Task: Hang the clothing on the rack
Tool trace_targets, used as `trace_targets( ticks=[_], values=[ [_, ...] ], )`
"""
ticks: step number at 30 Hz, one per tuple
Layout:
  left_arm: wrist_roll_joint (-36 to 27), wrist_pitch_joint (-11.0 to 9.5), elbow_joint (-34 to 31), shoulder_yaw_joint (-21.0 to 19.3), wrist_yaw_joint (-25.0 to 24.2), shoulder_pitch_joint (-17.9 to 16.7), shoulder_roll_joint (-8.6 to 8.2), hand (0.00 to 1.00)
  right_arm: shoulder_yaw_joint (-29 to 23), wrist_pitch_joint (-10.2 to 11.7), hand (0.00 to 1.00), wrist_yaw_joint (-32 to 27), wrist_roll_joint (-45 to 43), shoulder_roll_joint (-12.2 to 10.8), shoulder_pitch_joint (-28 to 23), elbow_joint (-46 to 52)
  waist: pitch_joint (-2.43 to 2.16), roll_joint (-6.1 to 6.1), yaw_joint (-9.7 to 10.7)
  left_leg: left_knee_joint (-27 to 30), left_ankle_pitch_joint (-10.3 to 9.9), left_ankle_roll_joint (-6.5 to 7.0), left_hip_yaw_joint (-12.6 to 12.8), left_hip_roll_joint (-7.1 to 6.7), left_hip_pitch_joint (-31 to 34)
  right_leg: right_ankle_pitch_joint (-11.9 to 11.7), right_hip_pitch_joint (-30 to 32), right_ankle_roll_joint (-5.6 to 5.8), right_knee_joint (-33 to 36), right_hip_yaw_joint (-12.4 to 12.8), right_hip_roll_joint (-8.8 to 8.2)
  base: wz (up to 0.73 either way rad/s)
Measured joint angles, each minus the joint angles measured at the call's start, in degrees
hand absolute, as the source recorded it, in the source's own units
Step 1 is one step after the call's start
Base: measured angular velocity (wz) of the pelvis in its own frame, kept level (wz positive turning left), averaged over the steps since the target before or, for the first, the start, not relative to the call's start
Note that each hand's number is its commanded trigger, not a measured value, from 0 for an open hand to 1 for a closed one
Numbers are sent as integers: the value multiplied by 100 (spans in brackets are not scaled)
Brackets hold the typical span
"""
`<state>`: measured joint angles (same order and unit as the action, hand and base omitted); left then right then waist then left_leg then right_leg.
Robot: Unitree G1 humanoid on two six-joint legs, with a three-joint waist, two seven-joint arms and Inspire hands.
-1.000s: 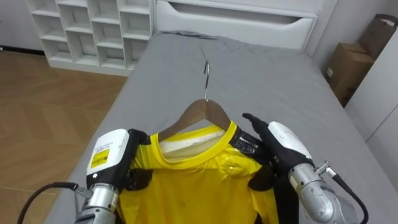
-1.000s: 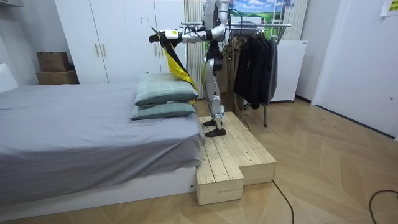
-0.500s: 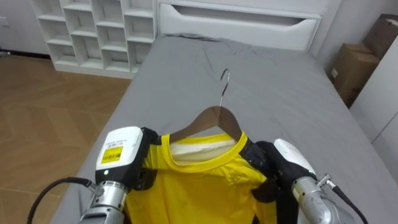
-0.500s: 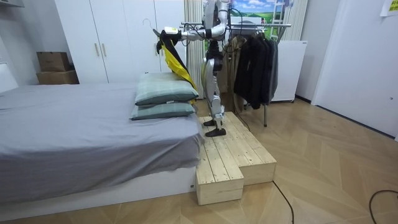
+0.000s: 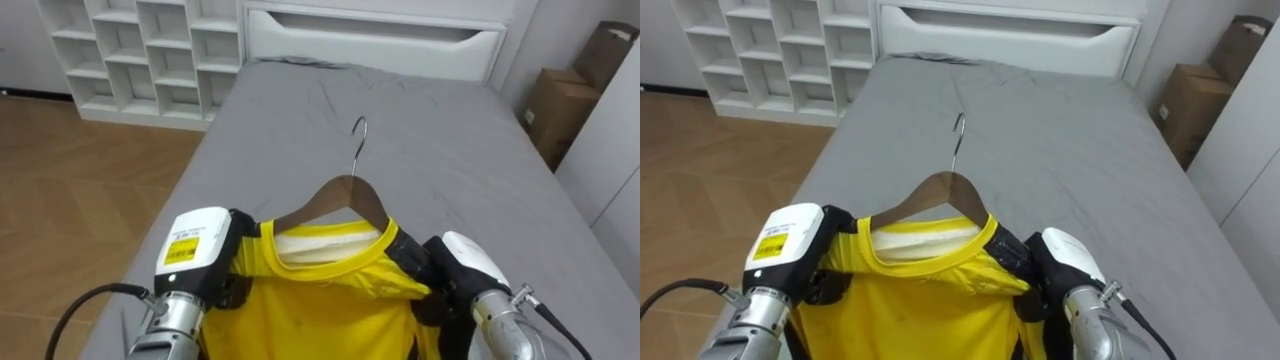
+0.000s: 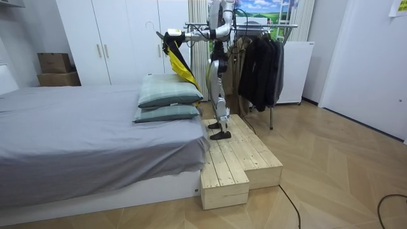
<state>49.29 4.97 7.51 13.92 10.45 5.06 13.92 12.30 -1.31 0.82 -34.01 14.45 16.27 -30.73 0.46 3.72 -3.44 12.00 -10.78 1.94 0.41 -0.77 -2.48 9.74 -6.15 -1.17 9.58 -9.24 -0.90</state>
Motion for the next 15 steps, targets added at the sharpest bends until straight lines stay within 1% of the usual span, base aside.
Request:
trace_targets(
  ticks=[4, 5, 6, 7, 8, 11, 15],
  values=[
    [-9, 0, 0, -1, -12, 0, -2, 100, -1, 0, 100, -1, -1, 1, 0, 2, 1, 0, -5, -28, 0, 0, 60, 3, -11, 0, 22, 0, -4, 92, 4, -9],
    [-11, 0, 0, -2, -15, -1, -2, 89, -1, 0, 100, -1, -2, 1, 0, 4, 1, 0, -5, -30, 0, 0, 81, 4, -13, 0, 29, 0, -4, 126, 6, -7],
    [-12, 0, 0, -3, -19, -1, -3, 73, -1, 0, 100, -1, -2, 1, 0, 4, 1, 0, -2, -33, 0, 1, 88, 4, -13, 0, 33, 0, -4, 129, 6, -6],
    [-13, 0, 0, -4, -23, 0, -3, 24, -1, 0, 100, -1, -2, 1, 0, 4, 1, 0, 1, -36, 0, 1, 91, 4, -13, 0, 36, 0, -4, 129, 5, -3],
    [-13, 0, 0, -4, -28, 0, -3, 0, -4, 0, 100, -1, -7, 1, 0, 4, 1, 1, 22, -38, 0, 1, 94, 3, -13, 0, 38, 0, -5, 129, 5, 0],
    [-40, -7, -1, -7, -53, 0, -3, 0, -7, -1, 100, -2, -22, 2, 0, 4, 1, 2, 27, -52, 0, 1, 93, 3, -18, 0, 40, 0, -4, 141, 6, 0],
    [-499, -70, -90, -23, -84, 0, -87, 0, -8, -1, 100, 4, -101, 1, -1, 60, 1, 4, 43, -76, 0, 1, 98, -7, -14, 0, 50, 0, -5, 138, 8, 0]
  ],
)
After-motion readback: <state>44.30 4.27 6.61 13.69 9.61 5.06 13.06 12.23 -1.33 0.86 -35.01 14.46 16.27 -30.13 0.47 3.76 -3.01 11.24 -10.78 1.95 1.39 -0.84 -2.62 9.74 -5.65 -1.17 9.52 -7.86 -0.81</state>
